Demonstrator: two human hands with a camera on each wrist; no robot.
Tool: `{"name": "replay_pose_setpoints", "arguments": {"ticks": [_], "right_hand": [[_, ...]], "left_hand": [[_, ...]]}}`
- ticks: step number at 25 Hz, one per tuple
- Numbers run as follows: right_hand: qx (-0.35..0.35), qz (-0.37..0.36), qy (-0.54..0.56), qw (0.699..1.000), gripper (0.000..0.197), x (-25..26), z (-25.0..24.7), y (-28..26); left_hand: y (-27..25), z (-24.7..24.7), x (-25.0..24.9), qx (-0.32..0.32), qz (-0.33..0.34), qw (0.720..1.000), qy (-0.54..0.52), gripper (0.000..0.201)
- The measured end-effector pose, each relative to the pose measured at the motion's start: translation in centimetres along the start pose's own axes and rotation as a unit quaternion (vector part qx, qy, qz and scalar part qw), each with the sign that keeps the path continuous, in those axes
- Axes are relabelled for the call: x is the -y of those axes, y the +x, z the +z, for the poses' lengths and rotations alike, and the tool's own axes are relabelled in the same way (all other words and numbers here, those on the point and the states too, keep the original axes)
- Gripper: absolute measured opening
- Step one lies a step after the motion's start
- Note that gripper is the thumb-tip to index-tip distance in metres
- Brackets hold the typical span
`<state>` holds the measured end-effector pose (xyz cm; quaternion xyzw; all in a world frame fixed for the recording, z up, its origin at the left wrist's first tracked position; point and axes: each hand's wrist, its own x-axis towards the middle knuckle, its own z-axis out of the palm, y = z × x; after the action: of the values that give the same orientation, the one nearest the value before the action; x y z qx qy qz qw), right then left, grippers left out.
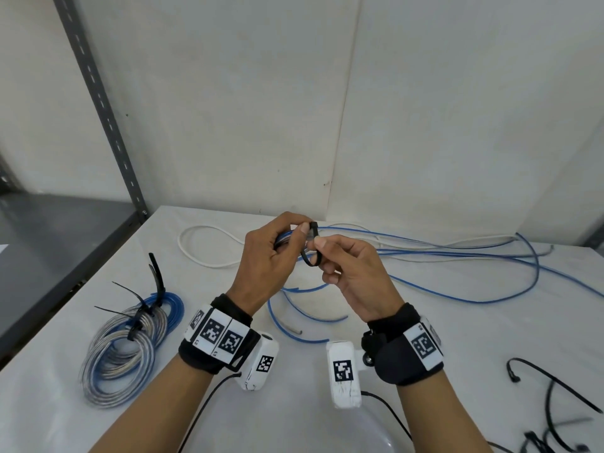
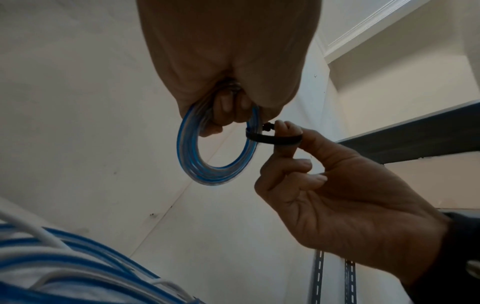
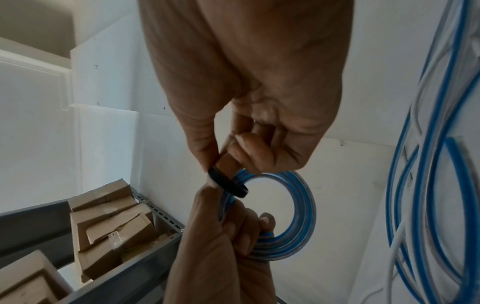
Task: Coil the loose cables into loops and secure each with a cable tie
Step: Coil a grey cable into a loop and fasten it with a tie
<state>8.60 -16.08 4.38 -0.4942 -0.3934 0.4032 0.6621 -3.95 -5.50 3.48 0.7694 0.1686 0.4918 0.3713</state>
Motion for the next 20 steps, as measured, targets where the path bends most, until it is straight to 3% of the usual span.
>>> {"name": "replay_pose_setpoints", "arguments": {"ticks": [7,10,17,20], "right_hand": [[-0.021,0.022,0.036,0.999,0.017,0.7,-0.2,-0.3],[-0.088,0.003,0.058,0.994,0.034,0.7,-0.6,-0.2],[-0.127,-0.062,-0.062,0.988,0.006,0.8,-0.2,-0.3],[-0.183,-0.087,-0.050,0.978,0.014,1.4,-0.3,0.0]], "left_hand": [[-0.4,0.5,-0.5,0.016,0.010,1.000,0.004,0.020],[-0.7,0.8,-0.7,0.039,0.007,0.999,-0.011,0.016],[-0.9,1.4,-0.2,0.091,-0.032,0.992,-0.087,0.017],[-1.7,1.6,-0.9,0.131,-0.031,0.986,-0.103,0.018]]}}
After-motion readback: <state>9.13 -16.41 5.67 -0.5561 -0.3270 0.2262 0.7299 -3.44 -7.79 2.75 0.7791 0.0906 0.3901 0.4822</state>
